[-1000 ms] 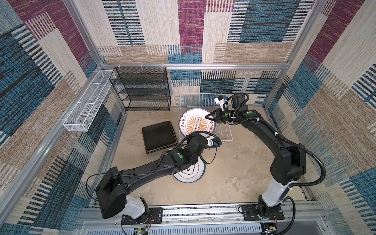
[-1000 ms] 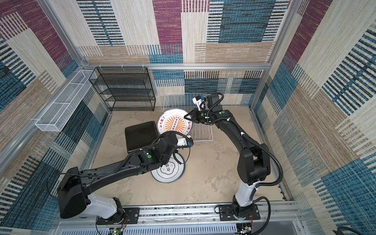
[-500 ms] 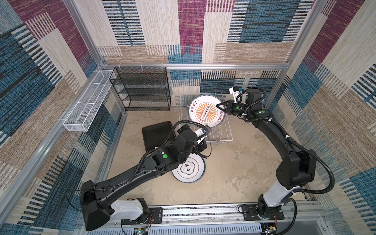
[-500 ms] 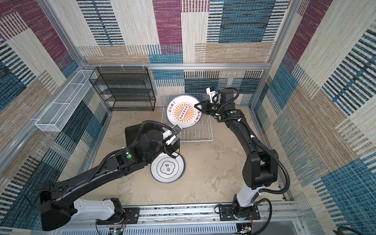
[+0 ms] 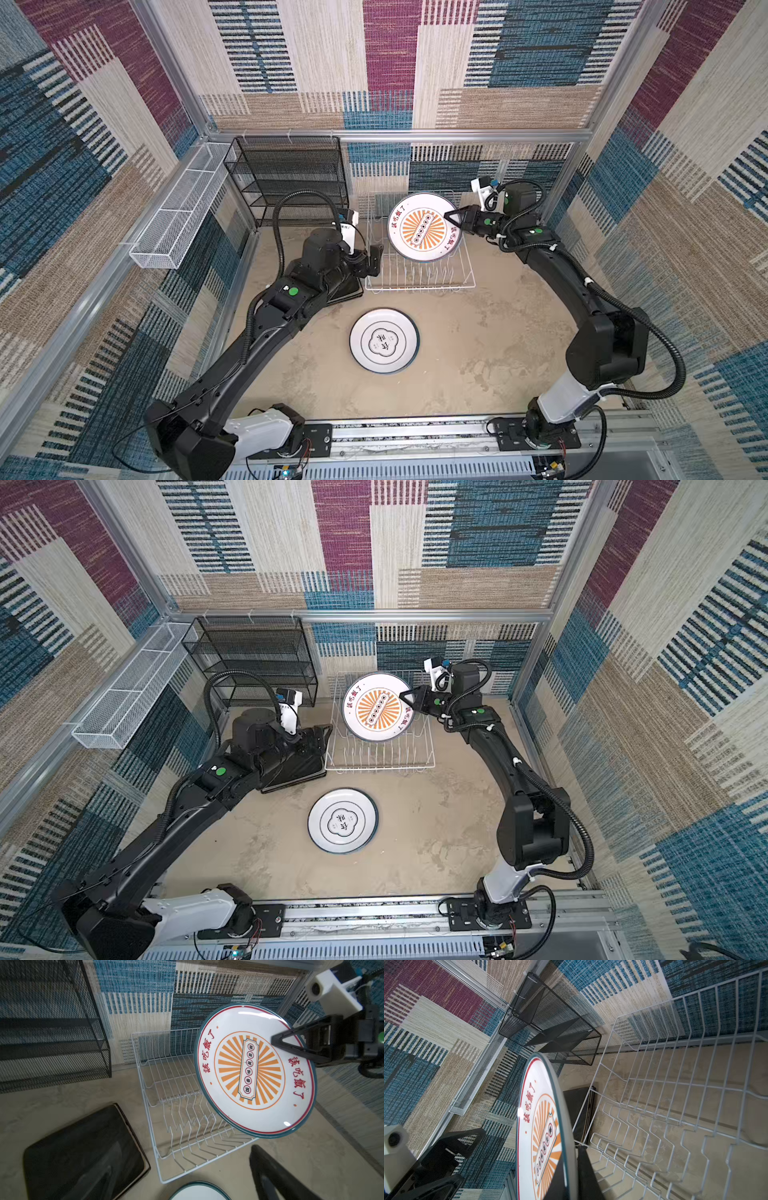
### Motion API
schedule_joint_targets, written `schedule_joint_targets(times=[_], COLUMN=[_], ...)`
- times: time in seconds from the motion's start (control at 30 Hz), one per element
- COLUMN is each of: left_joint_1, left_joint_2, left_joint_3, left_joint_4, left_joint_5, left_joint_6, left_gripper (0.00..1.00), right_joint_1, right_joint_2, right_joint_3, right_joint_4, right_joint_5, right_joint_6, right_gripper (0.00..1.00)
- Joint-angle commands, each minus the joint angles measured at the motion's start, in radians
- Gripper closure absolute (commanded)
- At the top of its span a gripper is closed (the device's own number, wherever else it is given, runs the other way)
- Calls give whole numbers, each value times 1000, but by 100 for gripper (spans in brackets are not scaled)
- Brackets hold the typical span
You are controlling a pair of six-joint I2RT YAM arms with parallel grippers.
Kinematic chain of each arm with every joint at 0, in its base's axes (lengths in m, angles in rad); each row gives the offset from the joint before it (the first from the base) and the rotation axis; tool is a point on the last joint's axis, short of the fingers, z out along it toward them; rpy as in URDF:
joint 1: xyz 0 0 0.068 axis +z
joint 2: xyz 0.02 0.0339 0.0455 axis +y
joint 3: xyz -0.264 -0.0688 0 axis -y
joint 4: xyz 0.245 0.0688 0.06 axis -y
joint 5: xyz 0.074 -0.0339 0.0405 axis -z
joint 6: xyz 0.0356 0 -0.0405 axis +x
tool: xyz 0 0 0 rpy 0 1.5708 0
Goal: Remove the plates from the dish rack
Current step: 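Hold the plate upright with both grippers above the rack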
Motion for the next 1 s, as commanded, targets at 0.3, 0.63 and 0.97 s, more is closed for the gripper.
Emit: schedule_joint_targets(times=[0.3,0.63,0.97], left_joint_1=[201,204,204], left_joint_2=[88,191,283], left_joint_3=[-64,-91,-78], left_joint_4=[140,315,463], left_joint_5=[434,576,689], left_joint_6=[-442,-538,-628], left_gripper=[3,6,13], right_joint_1=[1,1,1], right_joint_2=[-18,0,20], right_joint_3=[-28,-29,-39], right_joint_4=[47,27,35], right_joint_5=[-64,-109,-146], right_joint_6=[-38,-34,-5], right_gripper=[100,100,100])
